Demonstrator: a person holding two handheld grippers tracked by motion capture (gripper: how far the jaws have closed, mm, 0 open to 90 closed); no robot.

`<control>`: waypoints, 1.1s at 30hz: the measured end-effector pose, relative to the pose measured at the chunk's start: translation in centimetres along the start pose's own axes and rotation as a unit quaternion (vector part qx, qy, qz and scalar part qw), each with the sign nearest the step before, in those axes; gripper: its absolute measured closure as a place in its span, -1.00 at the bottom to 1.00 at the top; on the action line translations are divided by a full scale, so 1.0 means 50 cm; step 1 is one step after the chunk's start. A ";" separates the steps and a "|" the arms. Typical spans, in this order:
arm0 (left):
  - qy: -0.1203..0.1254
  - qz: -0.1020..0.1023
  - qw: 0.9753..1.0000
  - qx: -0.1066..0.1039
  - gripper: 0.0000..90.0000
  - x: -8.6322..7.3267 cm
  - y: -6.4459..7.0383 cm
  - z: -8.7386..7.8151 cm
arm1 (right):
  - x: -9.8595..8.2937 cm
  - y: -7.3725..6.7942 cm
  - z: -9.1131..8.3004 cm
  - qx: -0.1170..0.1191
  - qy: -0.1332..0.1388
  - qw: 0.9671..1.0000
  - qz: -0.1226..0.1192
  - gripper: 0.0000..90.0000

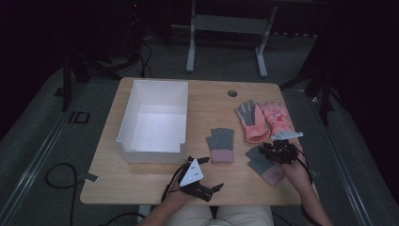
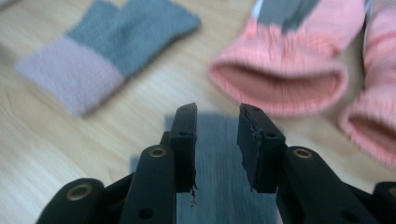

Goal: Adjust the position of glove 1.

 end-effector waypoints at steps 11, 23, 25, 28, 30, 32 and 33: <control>-0.001 0.000 1.000 0.000 -1.00 0.000 0.000 0.000 | -0.075 0.010 0.034 0.007 -0.041 0.999 -0.010 0.40; 0.000 -0.001 1.000 0.000 -1.00 0.000 0.000 0.000 | -0.083 -0.005 0.039 -0.003 -0.031 0.999 -0.028 0.69; -0.001 -0.001 1.000 0.000 -1.00 0.000 0.000 0.000 | -0.082 -0.010 0.038 -0.010 -0.033 0.999 -0.023 0.77; 0.000 0.000 1.000 0.001 -1.00 0.000 0.000 0.000 | -0.075 -0.011 0.028 -0.027 -0.046 0.999 0.004 0.88; 0.000 -0.001 1.000 0.001 -1.00 0.000 0.000 0.000 | -0.069 -0.011 0.015 -0.026 -0.045 0.998 0.020 0.89; 0.002 -0.001 1.000 0.001 -1.00 0.000 0.000 0.000 | -0.065 -0.010 0.006 -0.030 -0.040 0.998 0.028 0.89; 0.002 -0.001 1.000 0.001 -1.00 0.000 0.000 0.000 | -0.058 -0.007 -0.010 -0.033 -0.030 0.998 0.044 0.90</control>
Point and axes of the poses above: each handheld gripper's, and its own axes: z roughly forward along the jaws, x roughly out of its top, y roughly to its right, the point moved 2 cm from there along z, roughly forward along the jaws, and after that the axes turned 13 degrees about -x, right-handed, at the moved point
